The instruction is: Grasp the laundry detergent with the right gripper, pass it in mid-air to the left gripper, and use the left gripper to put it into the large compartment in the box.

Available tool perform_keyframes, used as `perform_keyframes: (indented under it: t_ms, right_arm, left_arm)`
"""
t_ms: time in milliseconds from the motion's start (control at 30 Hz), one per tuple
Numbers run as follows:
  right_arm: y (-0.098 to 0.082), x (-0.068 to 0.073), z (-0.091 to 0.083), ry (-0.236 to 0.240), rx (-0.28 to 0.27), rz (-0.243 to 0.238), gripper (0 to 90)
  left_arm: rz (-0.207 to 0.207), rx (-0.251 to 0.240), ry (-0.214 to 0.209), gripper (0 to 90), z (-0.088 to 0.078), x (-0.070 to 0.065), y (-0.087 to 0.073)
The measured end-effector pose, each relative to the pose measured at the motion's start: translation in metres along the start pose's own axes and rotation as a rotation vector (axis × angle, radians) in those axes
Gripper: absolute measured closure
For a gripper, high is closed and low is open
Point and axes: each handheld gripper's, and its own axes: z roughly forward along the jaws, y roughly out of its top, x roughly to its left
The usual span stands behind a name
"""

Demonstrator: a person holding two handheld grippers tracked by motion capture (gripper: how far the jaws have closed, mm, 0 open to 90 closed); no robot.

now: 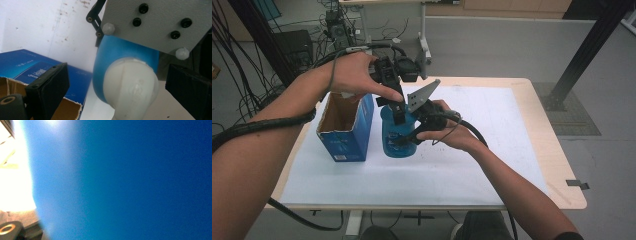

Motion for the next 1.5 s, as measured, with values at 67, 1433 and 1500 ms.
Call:
perform_keyframes:
  t_ms: [67,1433,1500]
  right_arm:
    - [0.0,0.001,-0.001,0.0,0.001,0.005,43.0]
    - [0.0,0.002,-0.008,-0.029,-0.017,-0.012,43.0]
    - [0.0,0.001,-0.009,-0.031,-0.018,-0.013,43.1]
  left_arm:
    - [0.001,0.004,-0.008,5.9,0.003,-0.001,0.001]
    - [0.034,0.008,-0.008,5.9,0.016,-0.006,0.009]
    - [0.032,0.001,-0.007,5.9,0.016,-0.006,0.009]
